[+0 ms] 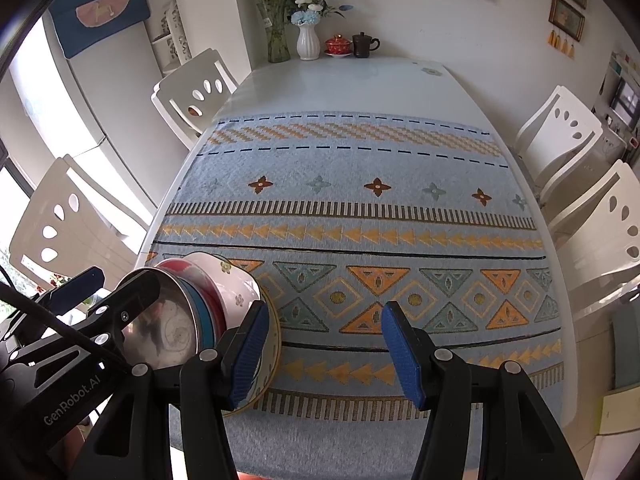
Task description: Organize plates and bowls
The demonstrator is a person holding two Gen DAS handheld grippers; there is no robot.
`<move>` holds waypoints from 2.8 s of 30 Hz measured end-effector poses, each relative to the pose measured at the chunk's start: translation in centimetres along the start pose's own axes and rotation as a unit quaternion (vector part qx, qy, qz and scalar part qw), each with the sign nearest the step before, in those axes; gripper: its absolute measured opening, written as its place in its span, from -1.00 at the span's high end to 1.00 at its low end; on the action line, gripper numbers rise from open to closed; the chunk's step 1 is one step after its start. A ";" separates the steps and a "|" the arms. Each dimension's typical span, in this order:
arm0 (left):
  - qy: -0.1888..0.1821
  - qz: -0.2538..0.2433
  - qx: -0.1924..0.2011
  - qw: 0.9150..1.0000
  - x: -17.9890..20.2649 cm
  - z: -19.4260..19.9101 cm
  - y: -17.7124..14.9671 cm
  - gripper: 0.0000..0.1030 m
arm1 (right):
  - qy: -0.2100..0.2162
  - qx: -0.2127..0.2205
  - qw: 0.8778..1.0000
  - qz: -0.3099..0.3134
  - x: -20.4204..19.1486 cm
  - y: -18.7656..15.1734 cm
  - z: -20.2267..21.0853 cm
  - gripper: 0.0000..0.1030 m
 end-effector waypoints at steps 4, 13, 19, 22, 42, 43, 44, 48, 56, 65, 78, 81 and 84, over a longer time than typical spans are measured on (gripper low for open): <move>-0.001 0.000 0.000 1.000 0.0 0.0 0.0 -0.33 | 0.001 -0.002 1.000 -0.002 0.0 -0.1 -0.1 -0.10; -0.001 0.000 -0.001 1.000 0.0 0.0 0.0 -0.33 | 0.003 -0.005 1.000 -0.005 0.1 -0.1 -0.2 -0.10; -0.003 0.000 -0.002 1.000 0.1 -0.1 0.0 -0.33 | -0.001 -0.004 1.000 -0.004 0.1 -0.1 -0.2 -0.10; -0.002 0.000 -0.003 1.000 0.1 -0.1 0.0 -0.33 | 0.001 -0.005 1.000 -0.005 0.2 -0.1 -0.3 -0.10; 0.012 -0.012 0.005 1.000 0.2 0.0 -0.1 -0.33 | -0.005 -0.017 1.000 -0.007 0.4 -0.5 -0.8 -0.10; 0.010 -0.011 0.004 1.000 0.2 0.0 -0.1 -0.33 | -0.004 -0.020 1.000 -0.009 0.4 -0.6 -0.9 -0.10; 0.009 -0.011 0.004 1.000 0.2 0.0 -0.1 -0.33 | -0.003 -0.022 1.000 -0.011 0.5 -0.6 -1.0 -0.10; 0.007 -0.011 0.001 1.000 0.2 -0.1 -0.2 -0.33 | -0.002 -0.027 1.000 -0.015 0.6 -0.8 -1.2 -0.10; -0.001 -0.006 -0.003 1.000 0.0 -0.2 -0.2 -0.33 | -0.004 -0.032 0.999 -0.016 0.5 -0.9 -1.5 -0.10; 0.002 -0.006 -0.004 1.000 -0.2 -0.3 -0.2 -0.33 | -0.004 -0.034 0.999 -0.015 0.2 -1.0 -1.6 -0.10; -0.001 -0.007 -0.007 1.000 -0.3 -0.4 -0.4 -0.33 | 0.005 -0.041 0.999 -0.024 0.4 -1.4 -1.9 -0.10; -0.002 -0.008 -0.009 1.000 -0.2 -0.5 -0.5 -0.33 | 0.006 -0.042 0.999 -0.024 0.4 -1.3 -2.0 -0.10; -0.003 -0.009 -0.009 1.000 -0.1 -0.5 -0.4 -0.33 | 0.008 -0.045 0.999 -0.029 0.6 -1.4 -2.1 -0.10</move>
Point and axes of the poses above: each gripper's, at about its wrist camera, not at the fingertips, and z roughly against the way its jaws point, x to its right, y to its top, the point moved 8 cm from there along -z, roughly the way its jaws point, and after that the axes turned 8 degrees about -z, right-handed, at the moved point
